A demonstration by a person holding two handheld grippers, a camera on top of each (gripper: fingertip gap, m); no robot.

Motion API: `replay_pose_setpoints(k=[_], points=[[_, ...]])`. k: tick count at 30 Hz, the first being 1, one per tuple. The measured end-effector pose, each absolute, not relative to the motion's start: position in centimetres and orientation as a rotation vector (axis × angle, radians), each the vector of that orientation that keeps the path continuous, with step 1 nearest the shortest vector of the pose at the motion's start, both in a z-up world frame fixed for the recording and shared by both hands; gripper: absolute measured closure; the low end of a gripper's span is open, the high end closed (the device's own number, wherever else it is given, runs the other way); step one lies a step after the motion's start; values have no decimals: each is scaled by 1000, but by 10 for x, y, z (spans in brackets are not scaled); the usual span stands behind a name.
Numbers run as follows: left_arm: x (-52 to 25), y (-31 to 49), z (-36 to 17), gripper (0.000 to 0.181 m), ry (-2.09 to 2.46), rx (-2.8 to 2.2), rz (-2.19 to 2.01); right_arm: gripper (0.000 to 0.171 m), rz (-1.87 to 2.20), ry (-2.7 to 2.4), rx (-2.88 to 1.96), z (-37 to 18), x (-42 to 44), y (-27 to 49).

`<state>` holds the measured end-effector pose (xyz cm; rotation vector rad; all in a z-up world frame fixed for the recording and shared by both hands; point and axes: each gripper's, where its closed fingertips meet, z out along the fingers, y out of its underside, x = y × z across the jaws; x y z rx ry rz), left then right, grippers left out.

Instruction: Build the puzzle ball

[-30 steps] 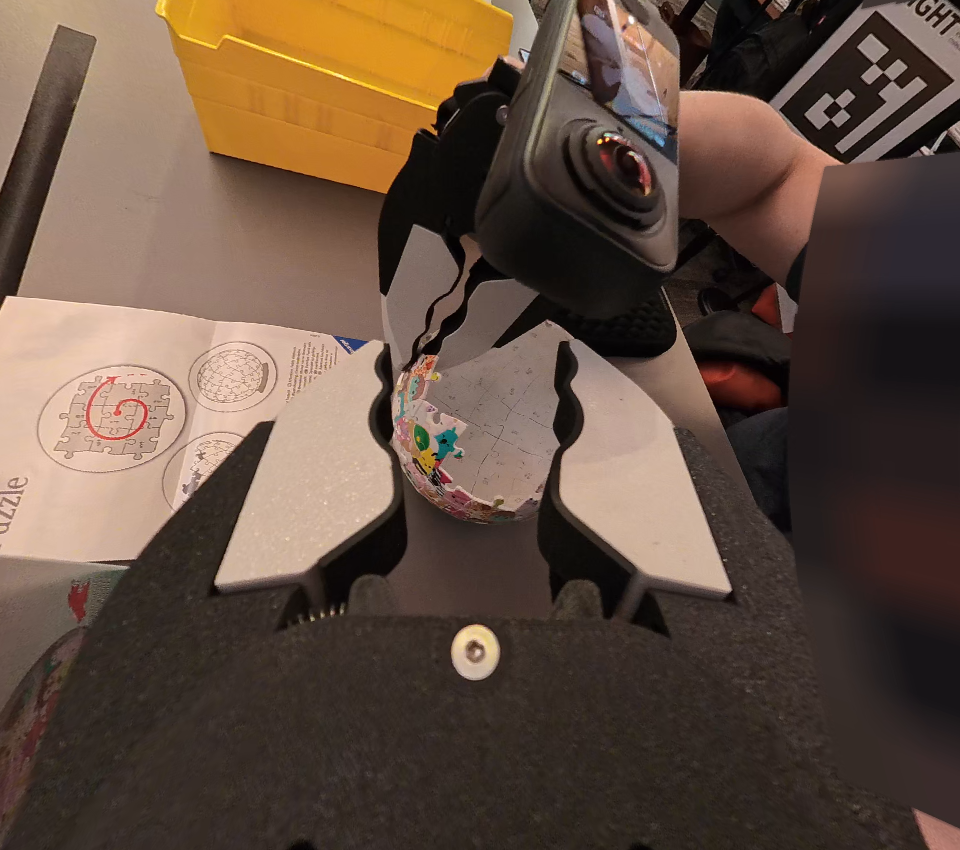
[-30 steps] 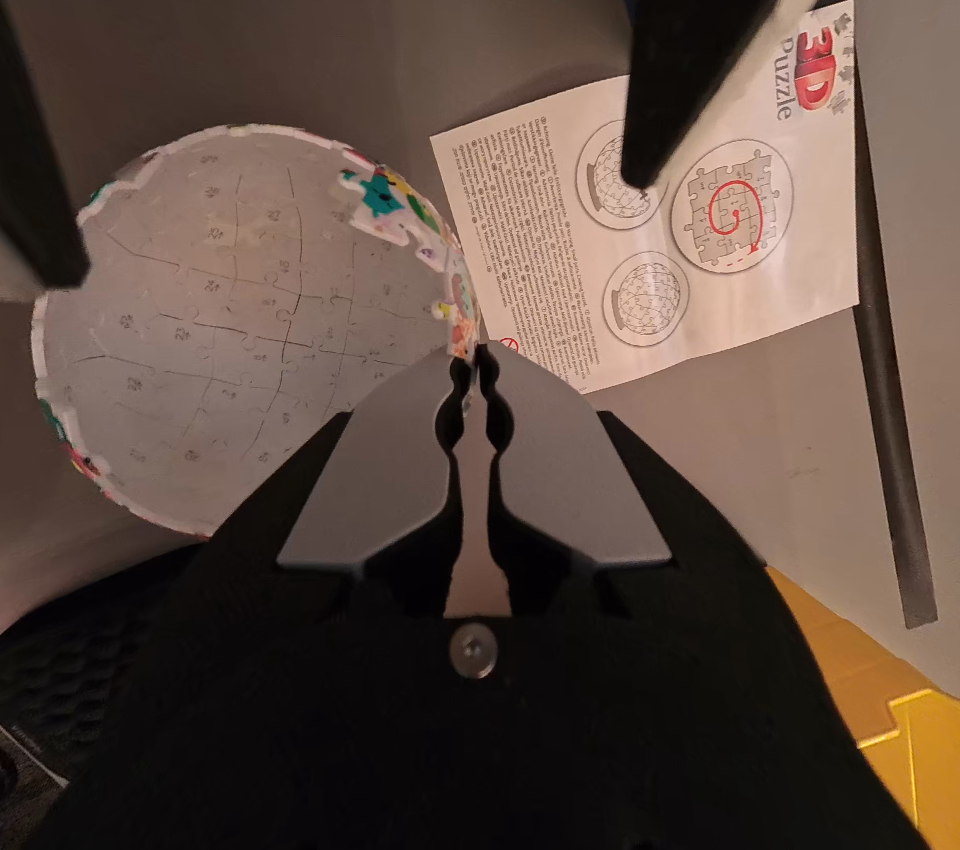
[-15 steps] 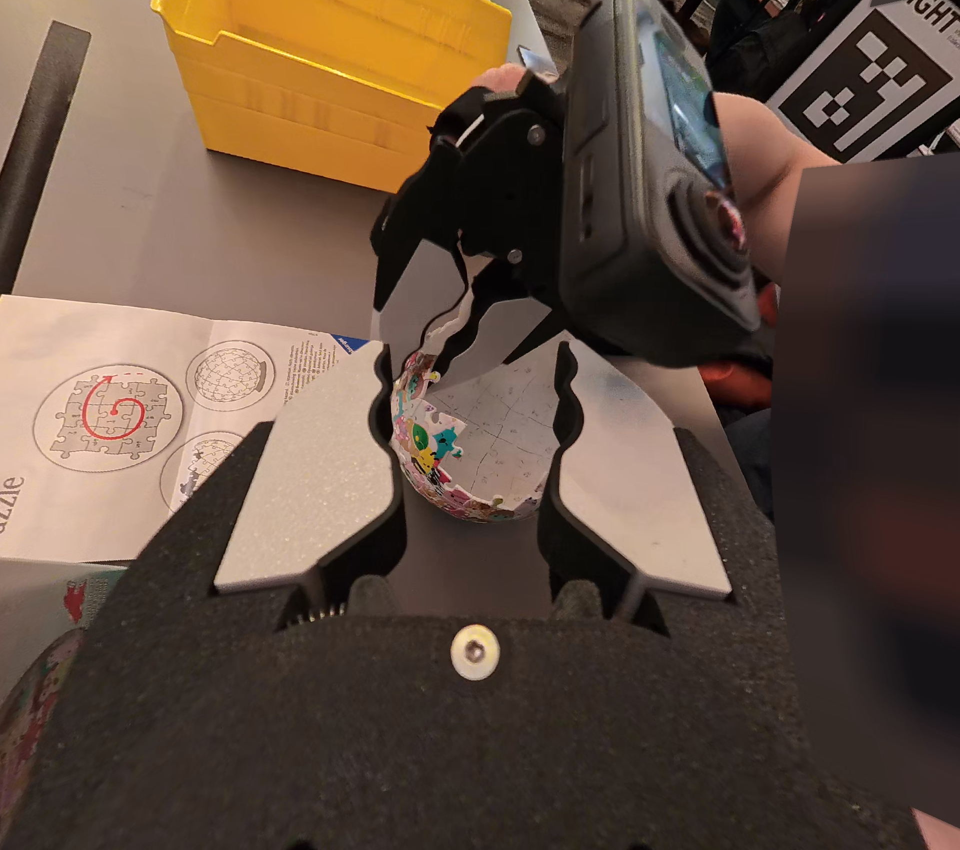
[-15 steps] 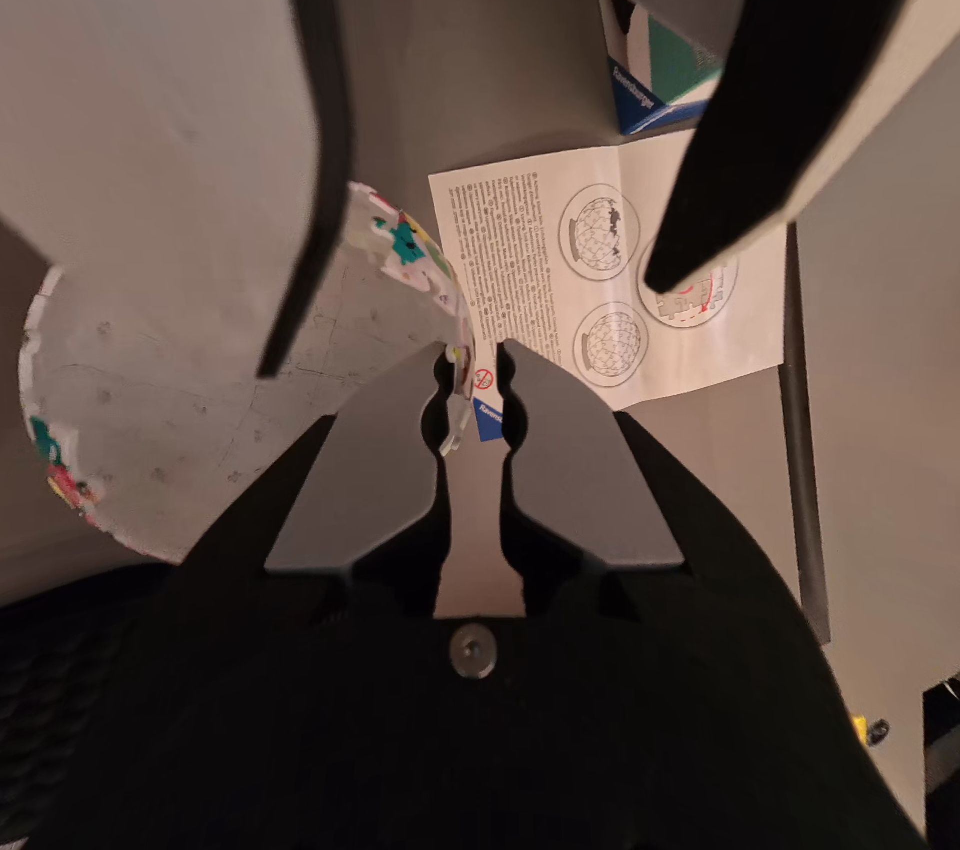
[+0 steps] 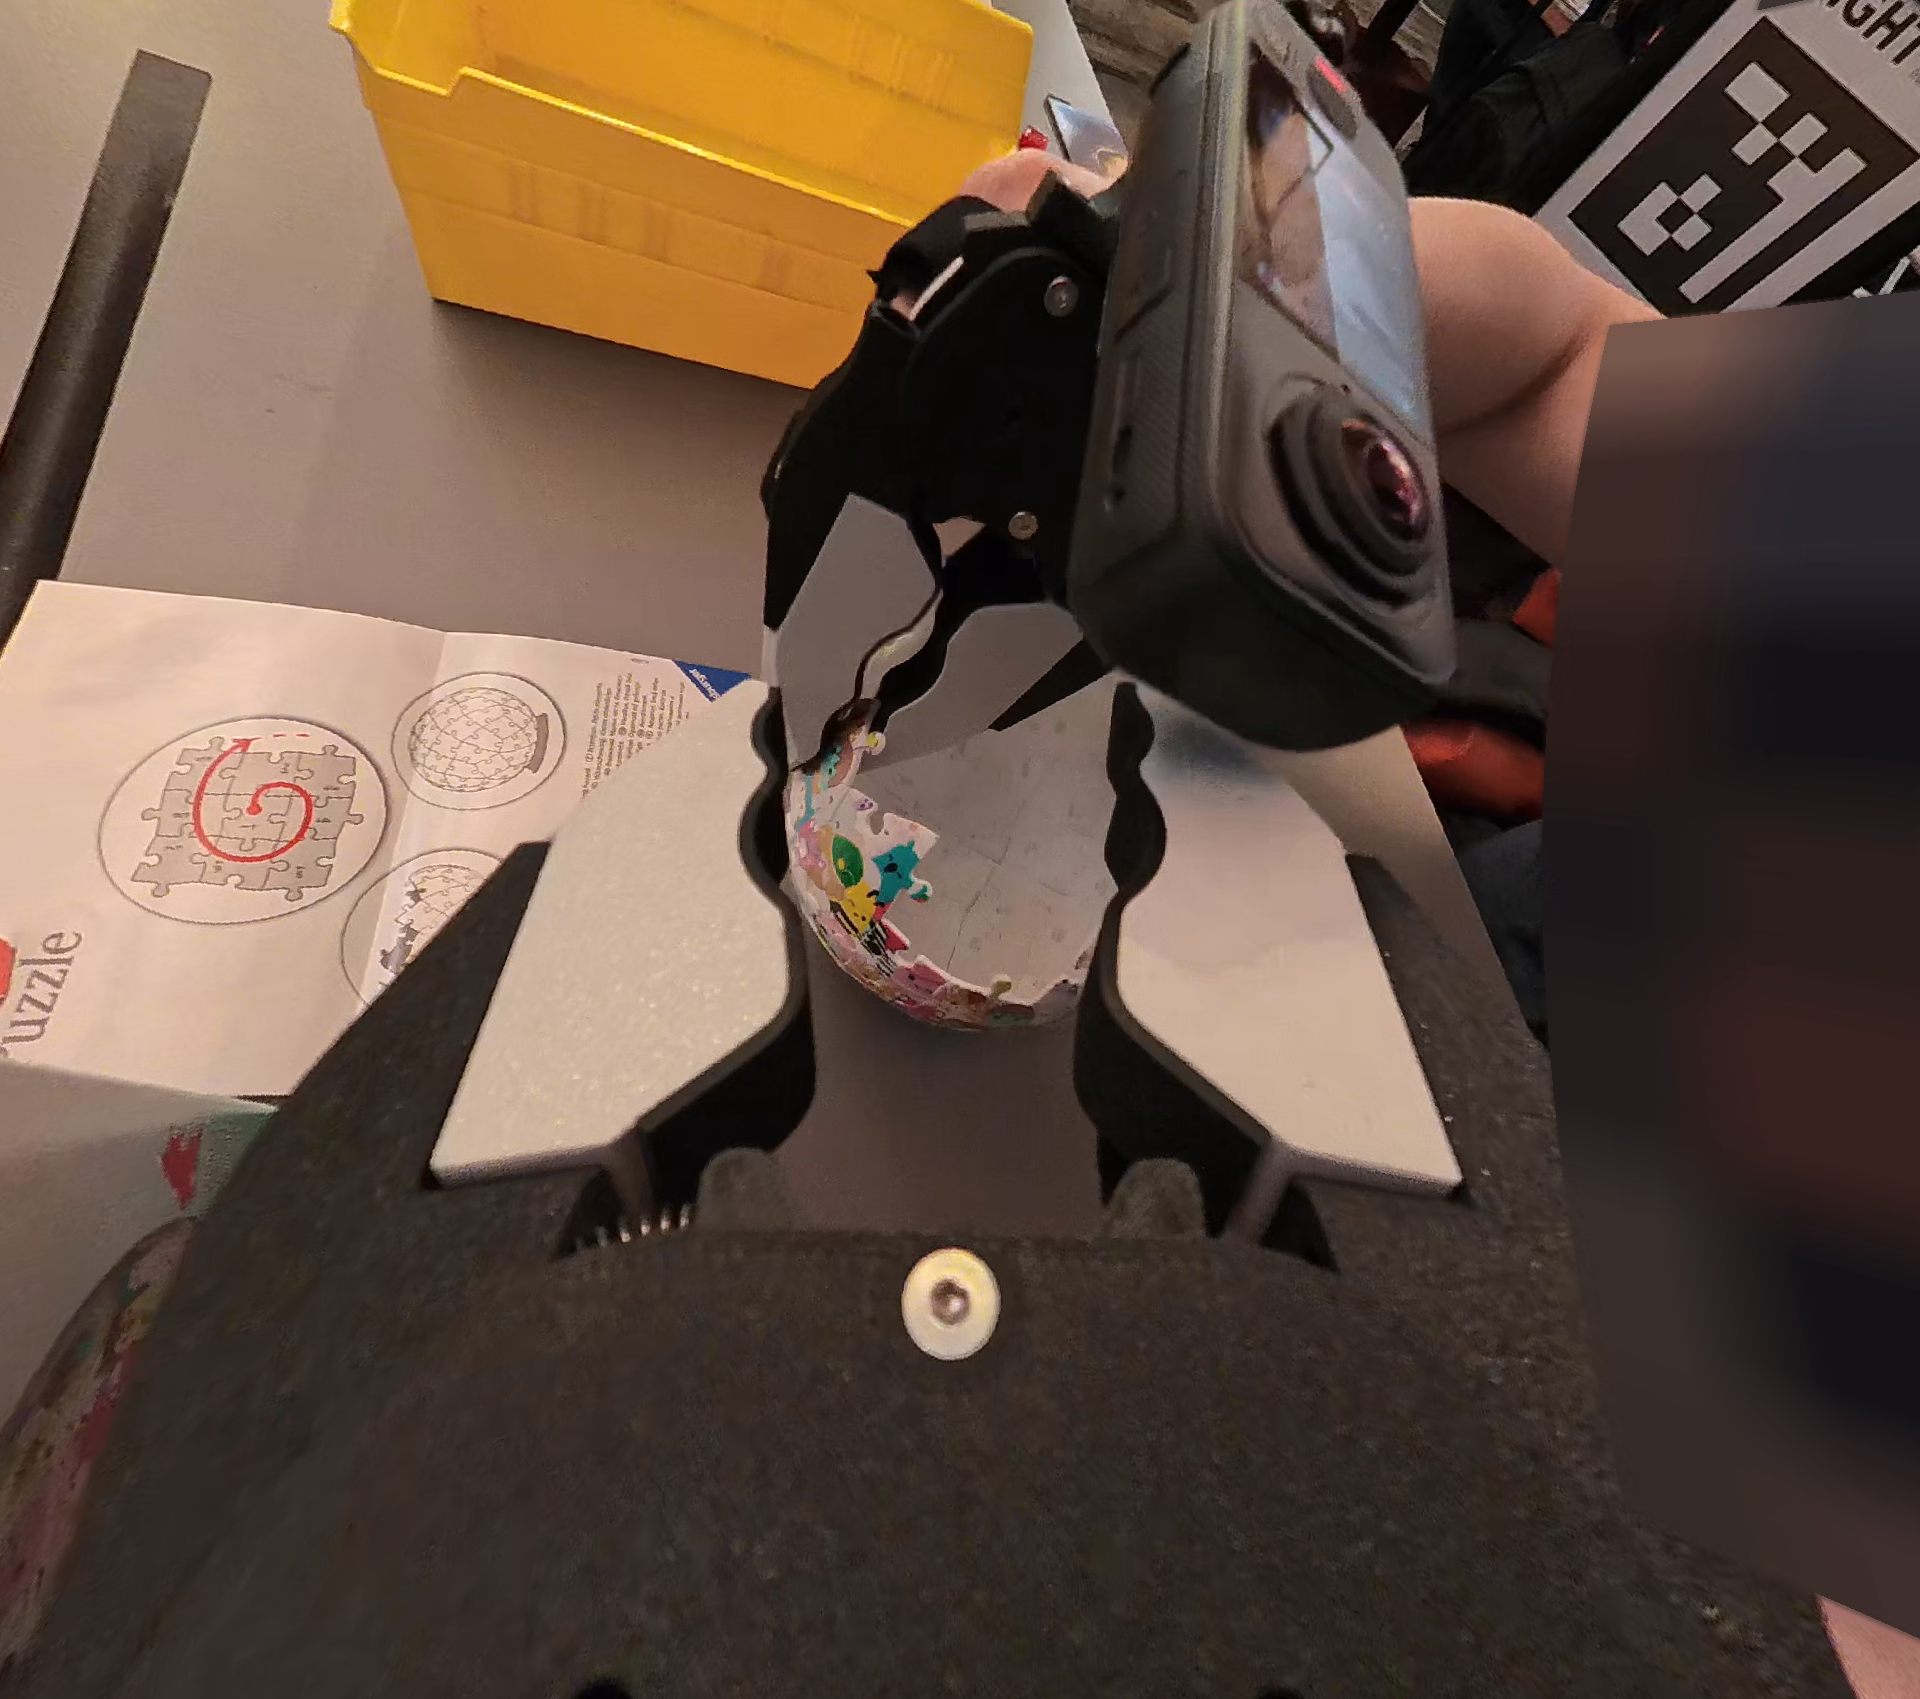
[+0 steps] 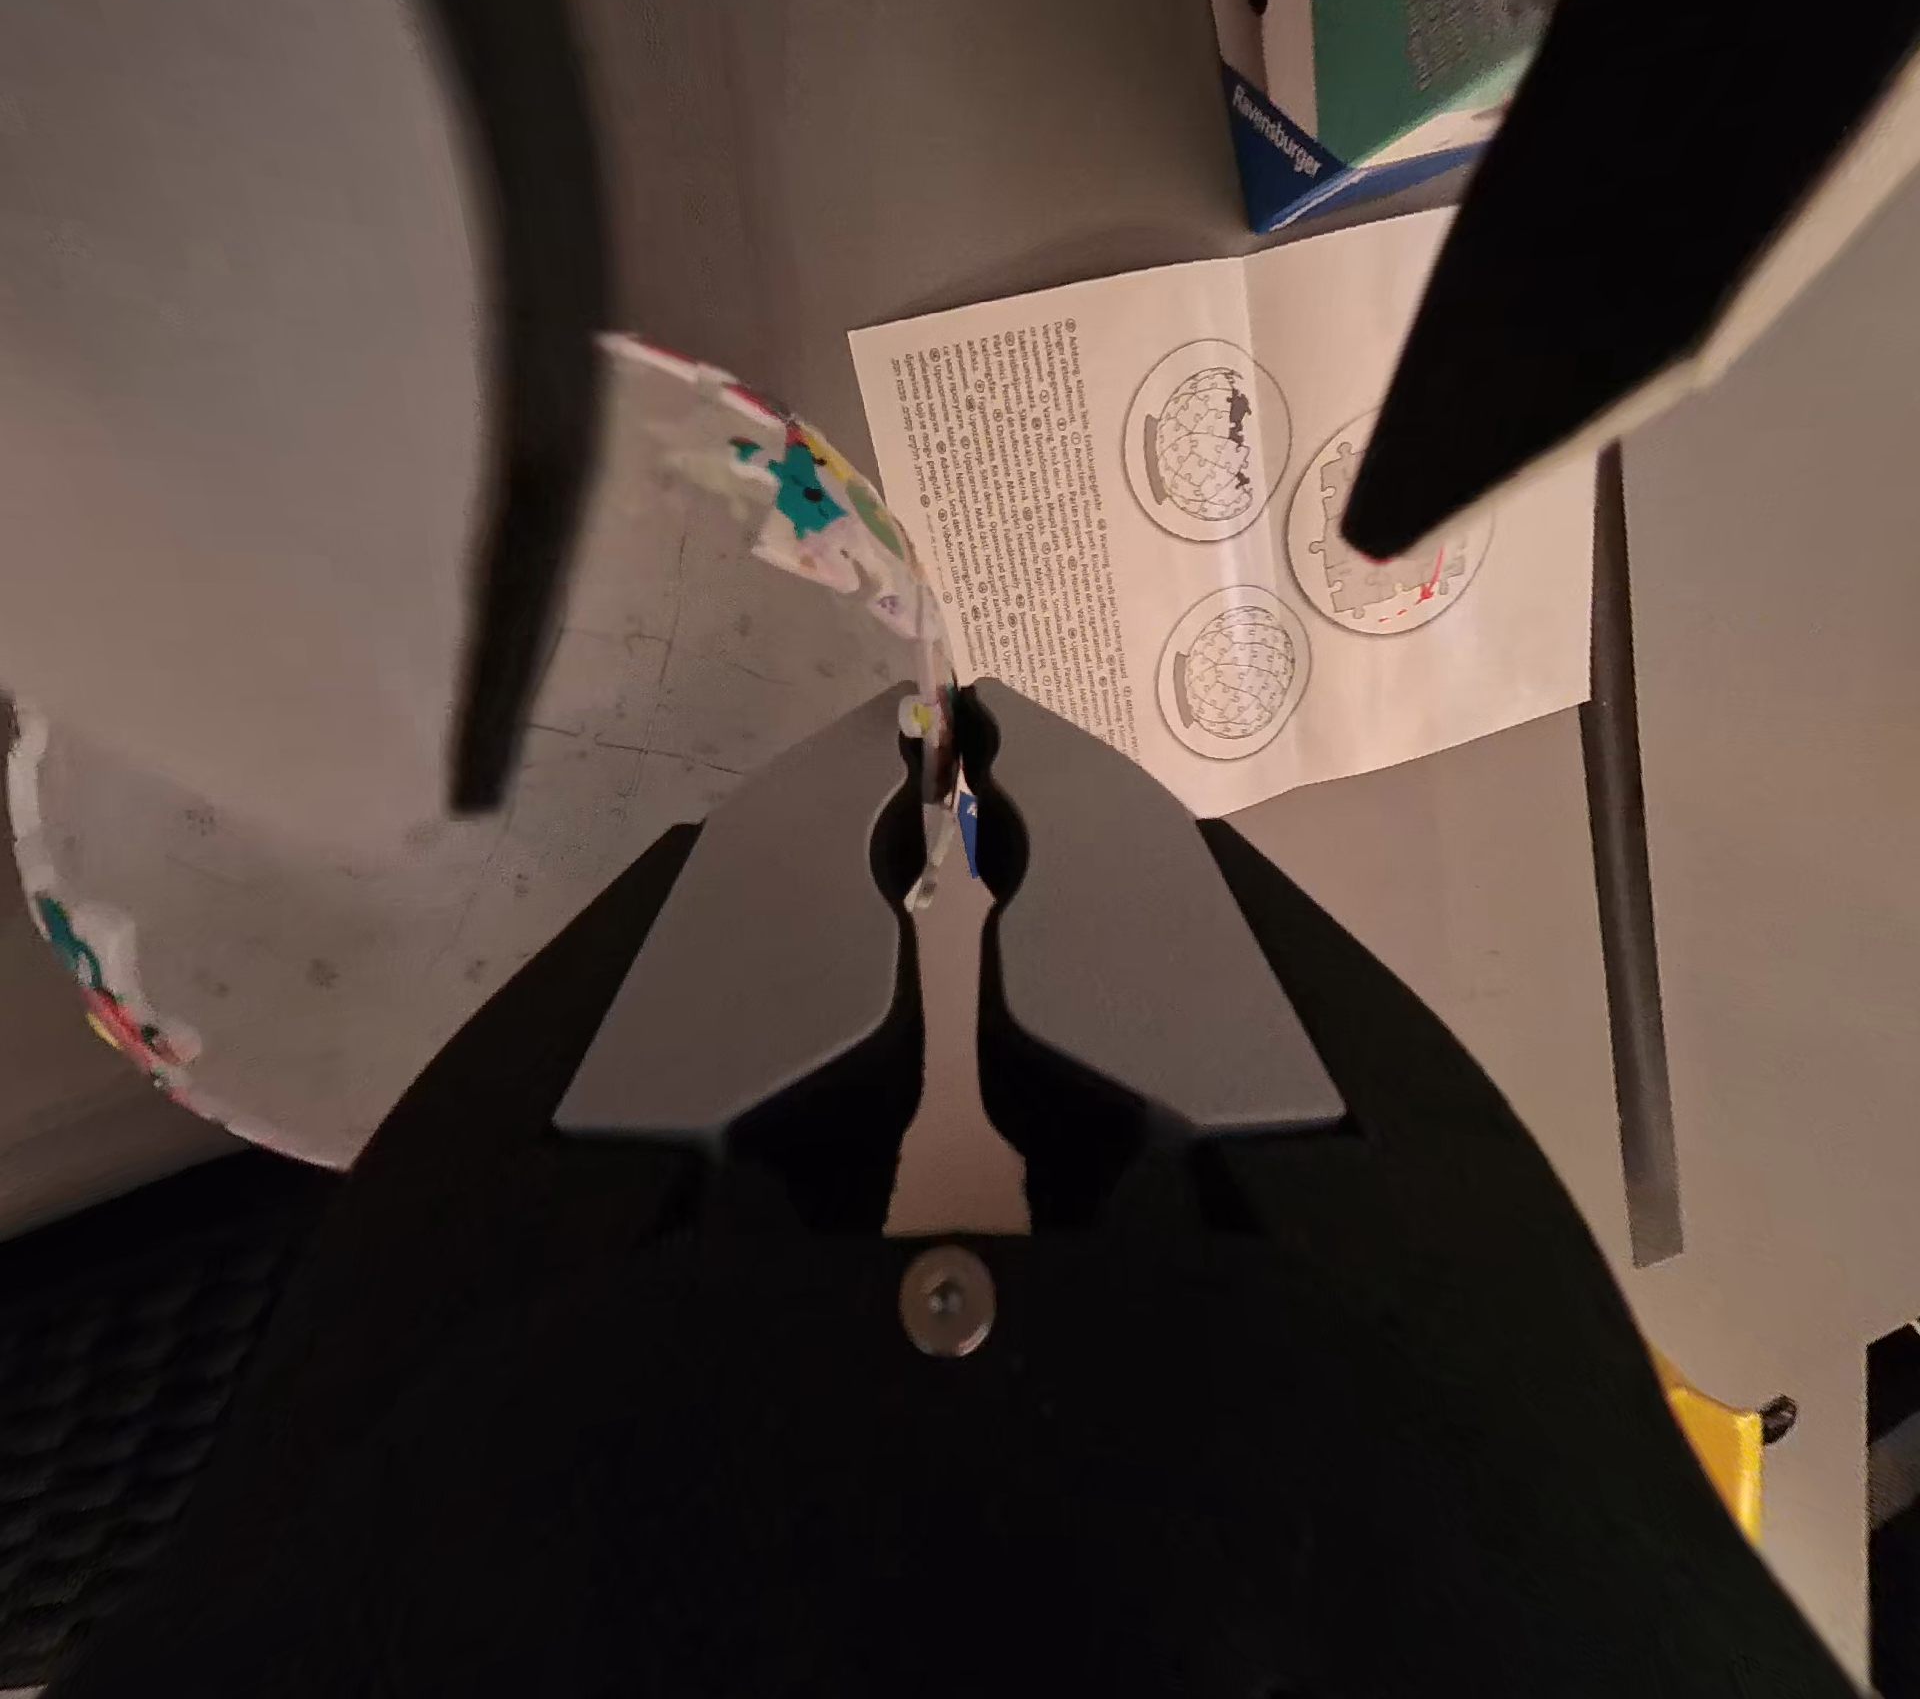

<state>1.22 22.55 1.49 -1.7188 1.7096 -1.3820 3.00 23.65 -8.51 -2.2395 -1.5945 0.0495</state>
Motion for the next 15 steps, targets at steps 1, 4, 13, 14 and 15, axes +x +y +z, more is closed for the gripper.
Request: replay_pose_setpoints(k=[1,4,13,14,15], points=[[11,226,15,122,1710,-1720,-1380,163,54,-1580,-2239,-84,30,238],[7,229,16,122,1694,-1722,-1379,147,99,-1543,-2246,-77,31,237],[3,232,13,122,1700,-1740,-1357,144,214,-1552,-2398,-83,51,222],[4,231,14,122,1699,-1739,-1360,145,206,-1549,-2418,-85,53,222],[4,231,14,122,1697,-1738,-1362,145,201,-1534,-2426,-87,53,223]])
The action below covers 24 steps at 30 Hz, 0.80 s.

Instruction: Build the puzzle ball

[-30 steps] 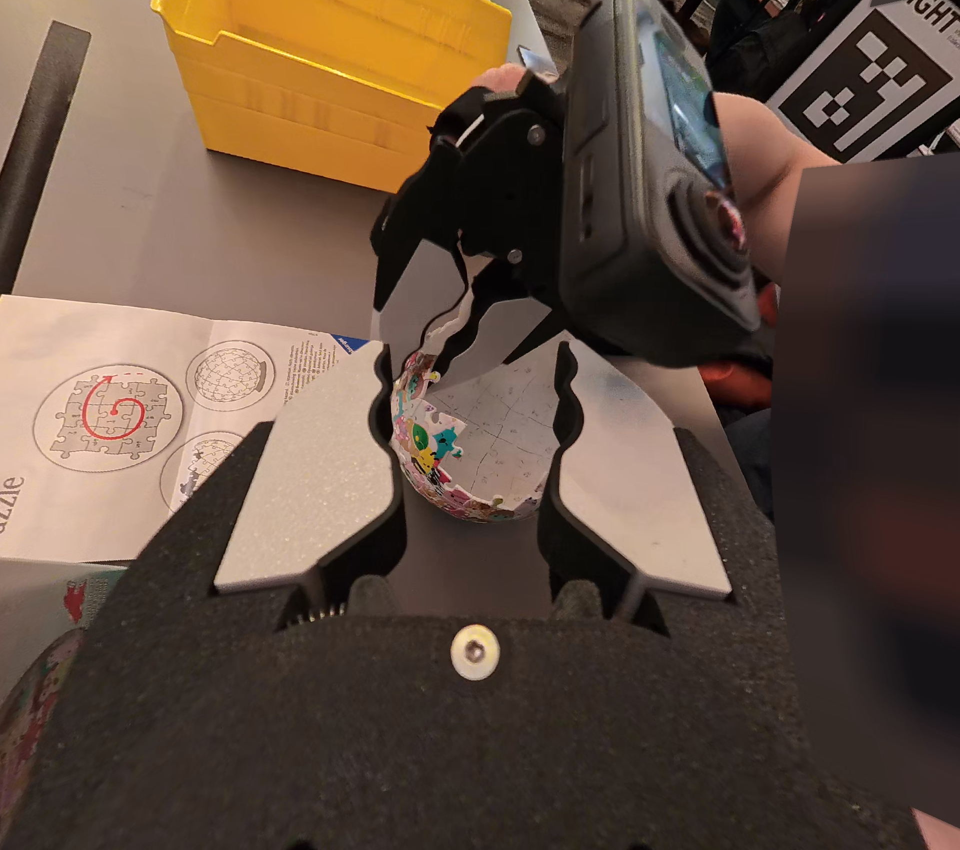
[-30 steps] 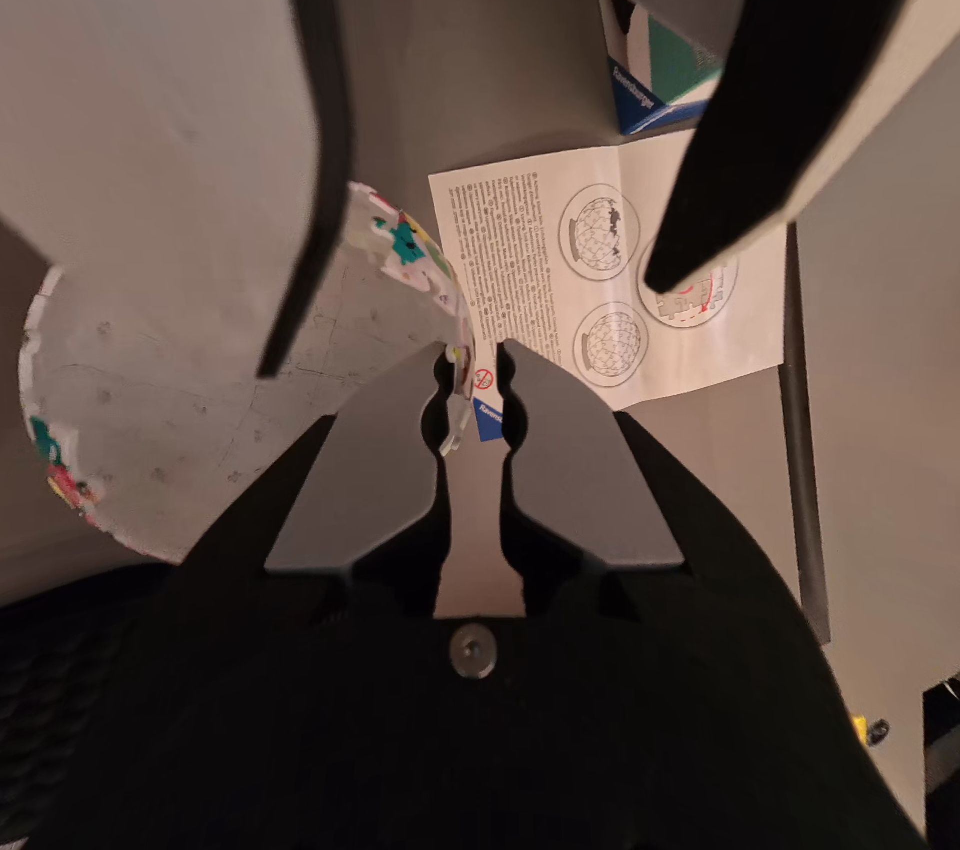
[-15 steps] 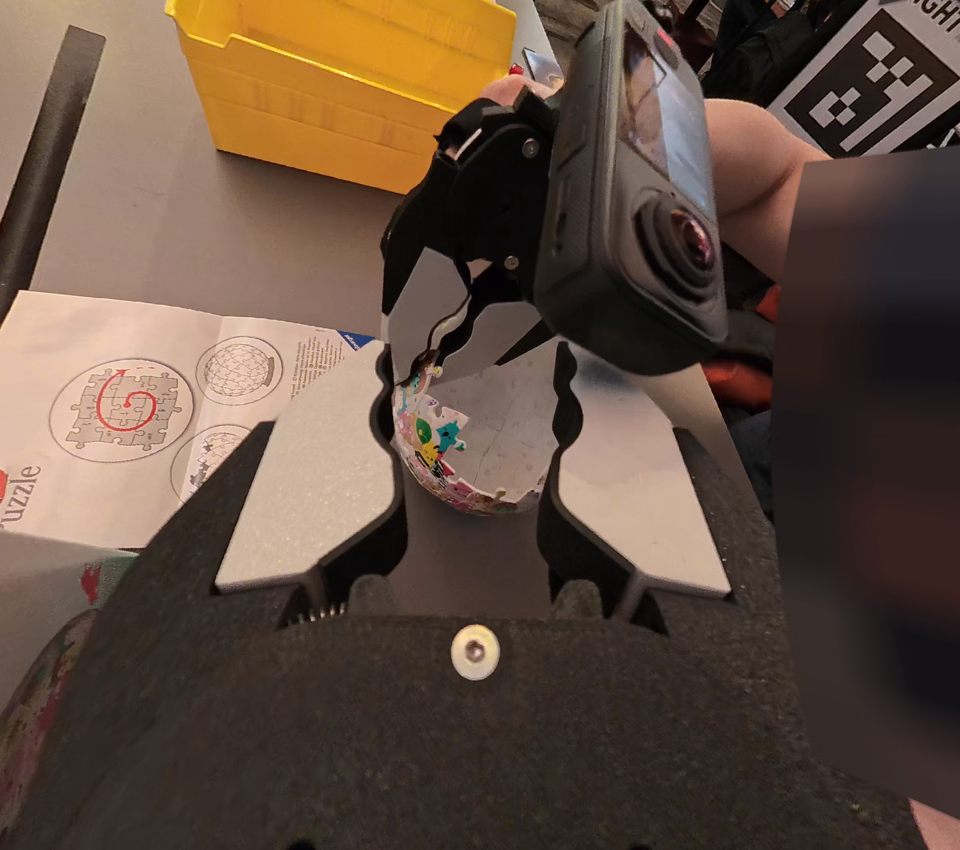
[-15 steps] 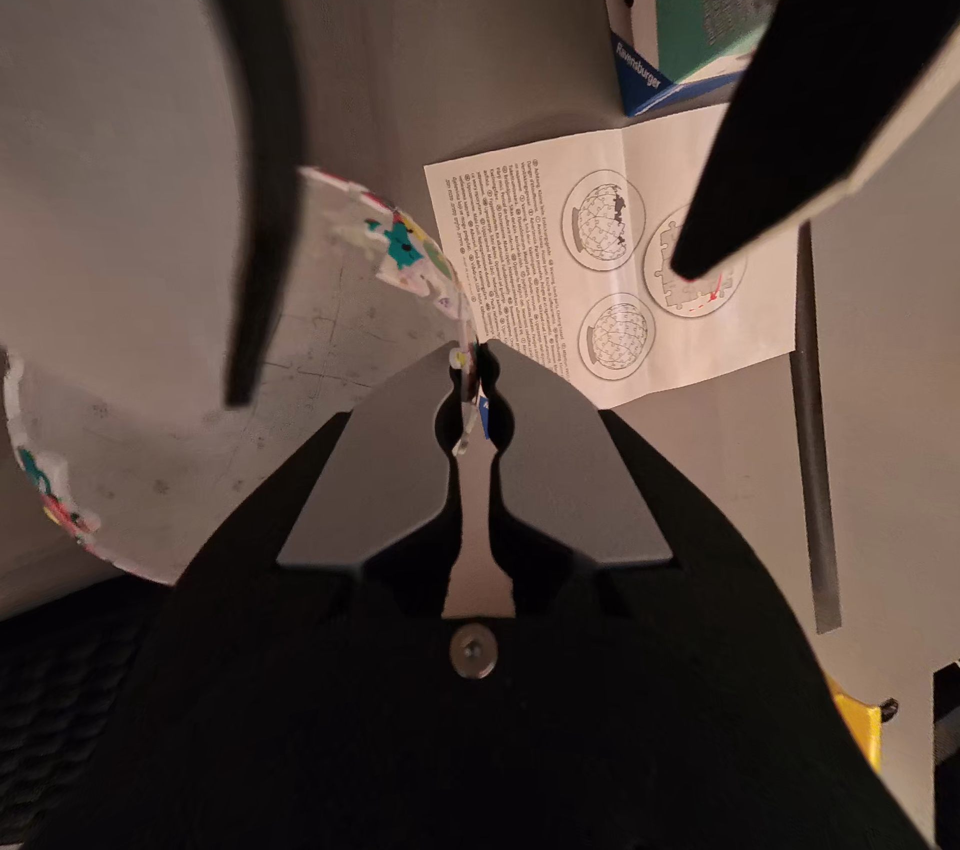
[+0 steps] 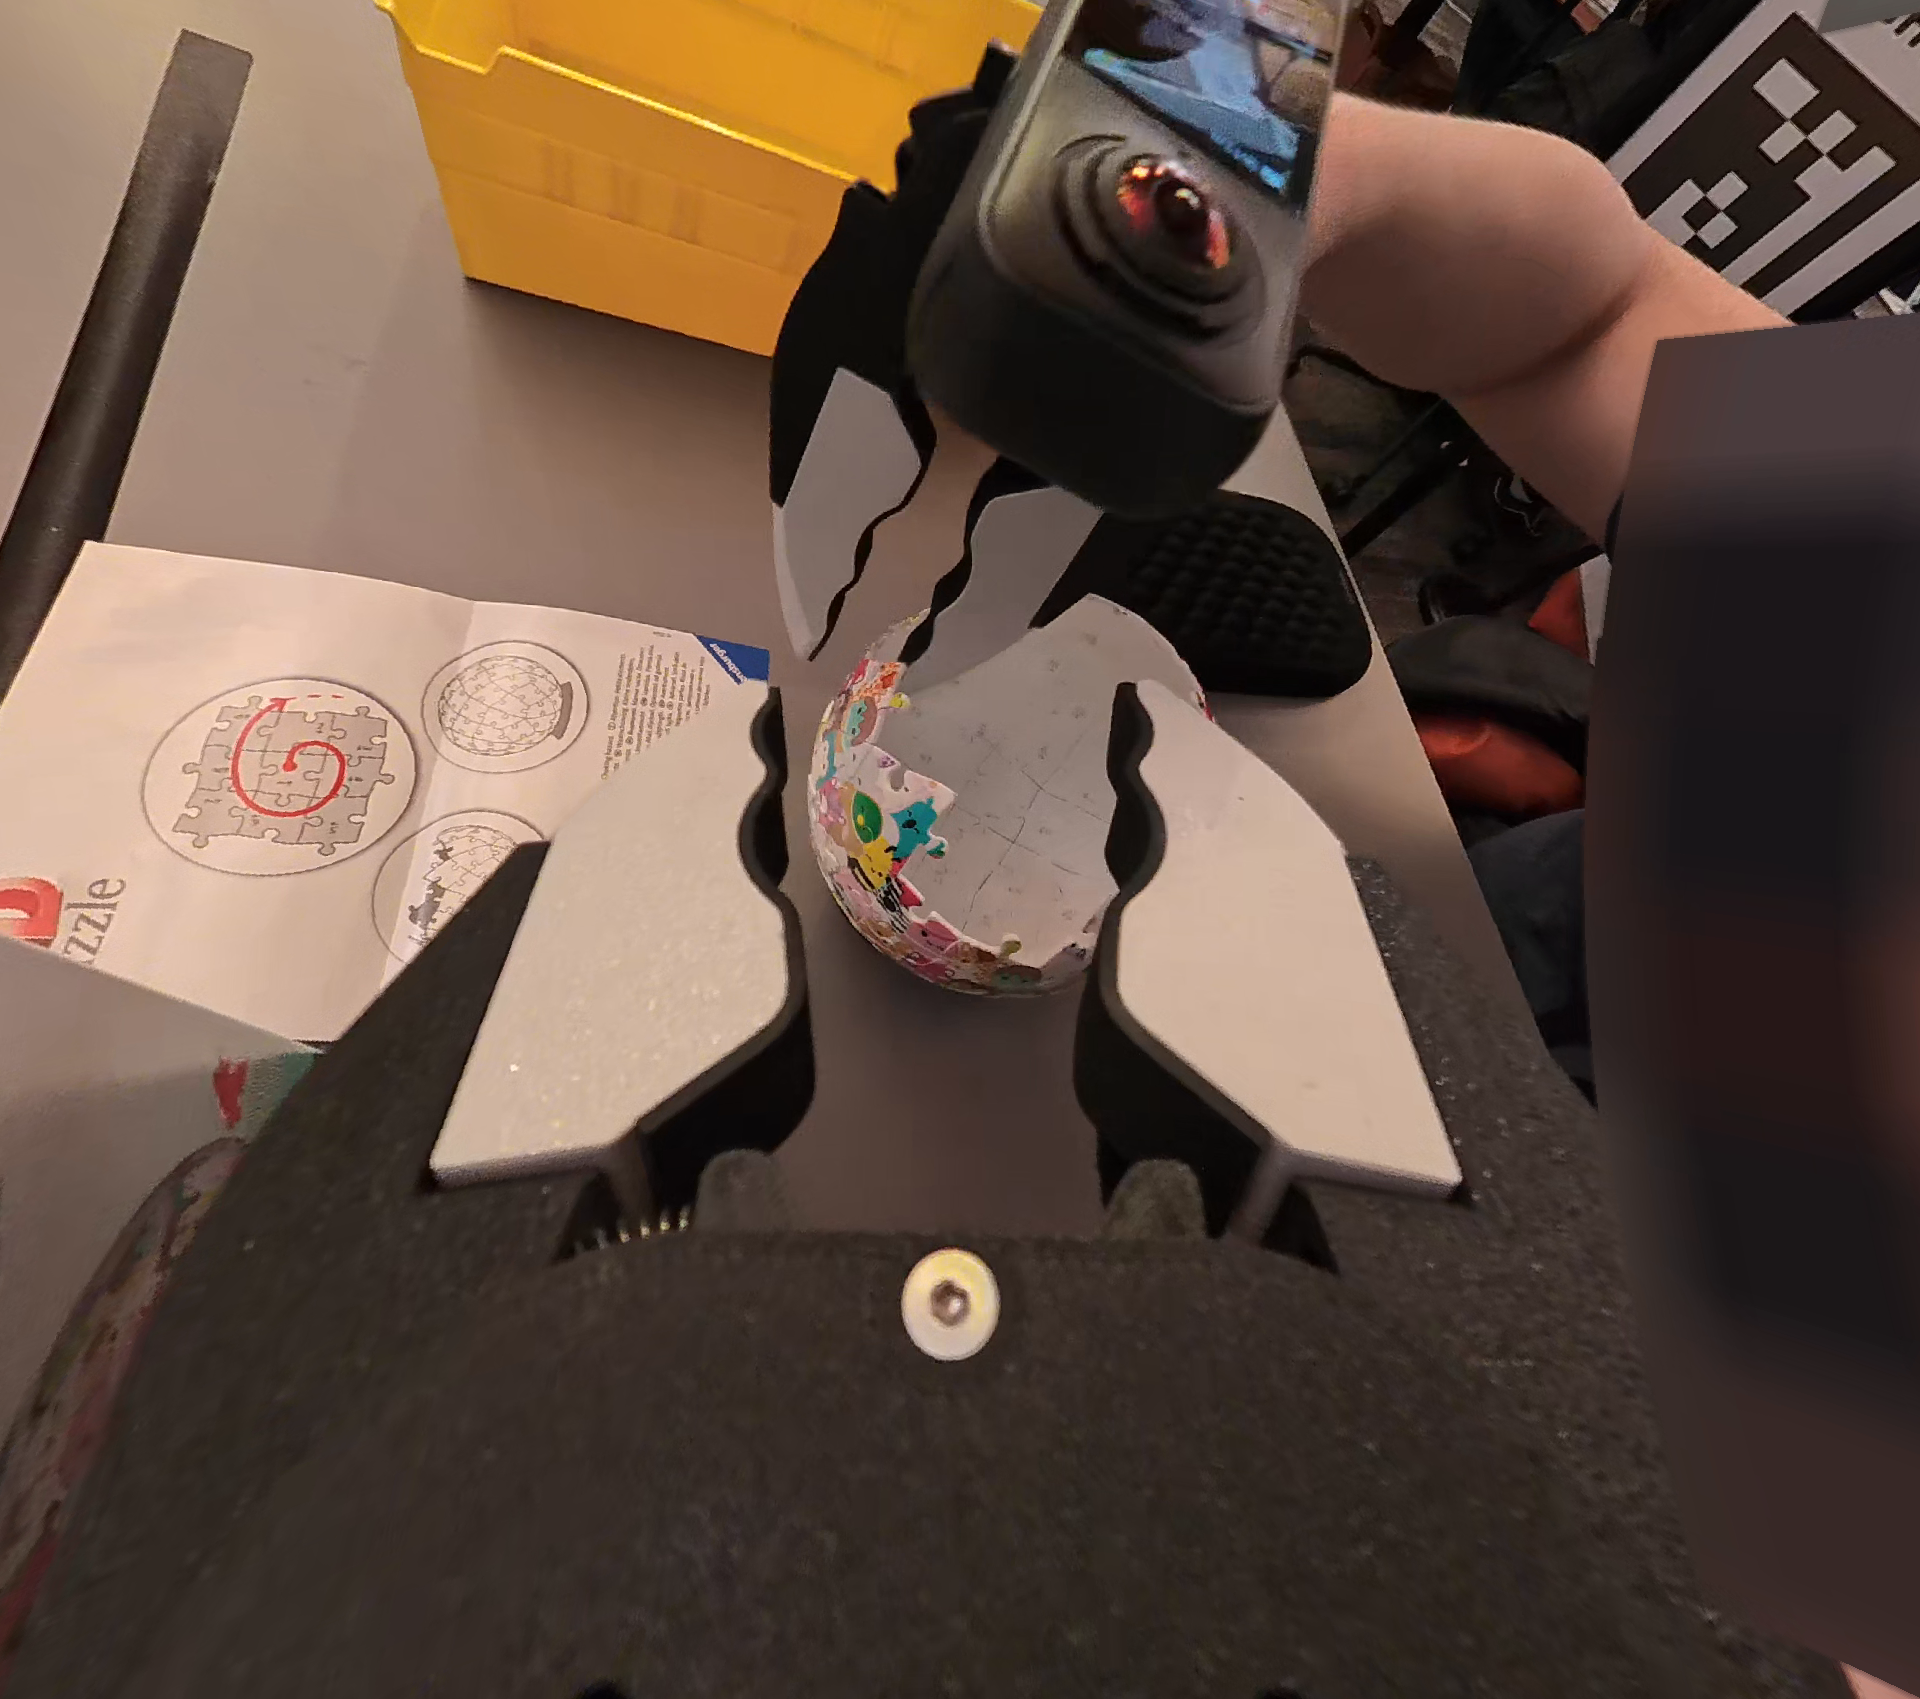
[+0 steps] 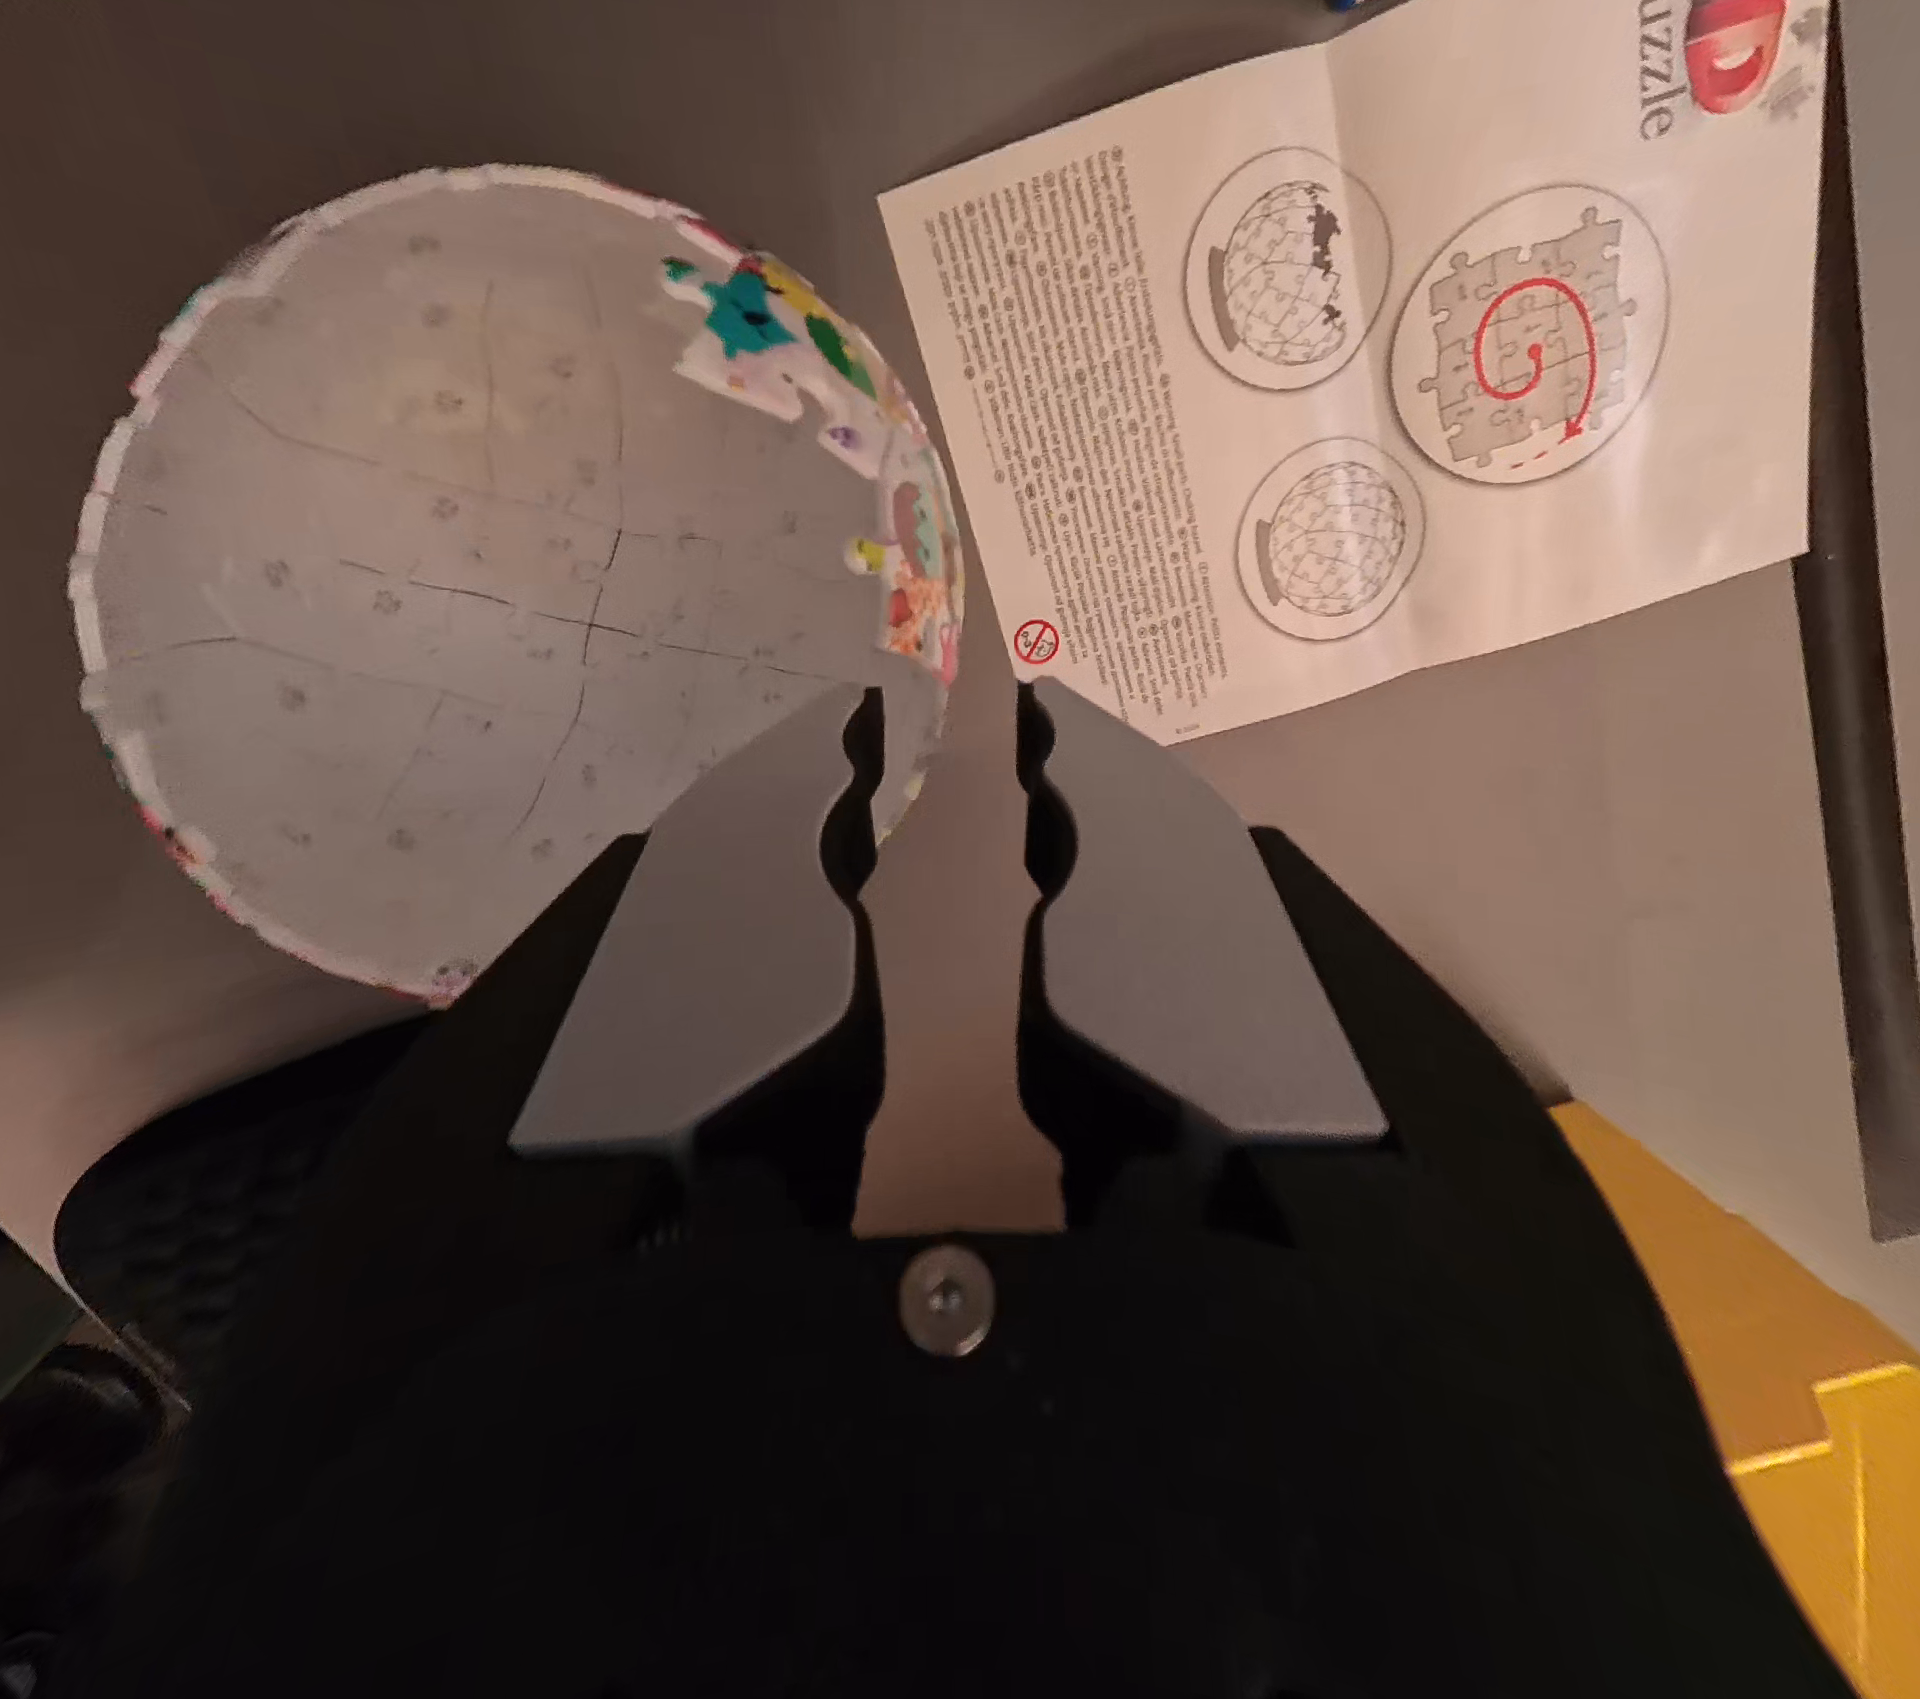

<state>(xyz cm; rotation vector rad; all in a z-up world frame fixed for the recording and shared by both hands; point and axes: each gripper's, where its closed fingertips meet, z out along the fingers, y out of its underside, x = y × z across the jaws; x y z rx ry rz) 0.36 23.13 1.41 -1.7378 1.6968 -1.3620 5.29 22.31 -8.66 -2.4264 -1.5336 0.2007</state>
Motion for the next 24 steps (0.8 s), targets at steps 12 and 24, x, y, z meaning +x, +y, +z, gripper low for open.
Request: replay_pose_setpoints(k=[12,24], points=[[-2,234,21,122,1668,-1719,-1364,149,231,-1571,-2534,-92,51,223],[-12,239,28,123,1642,-1712,-1300,152,211,-1500,-2603,-92,50,226]])
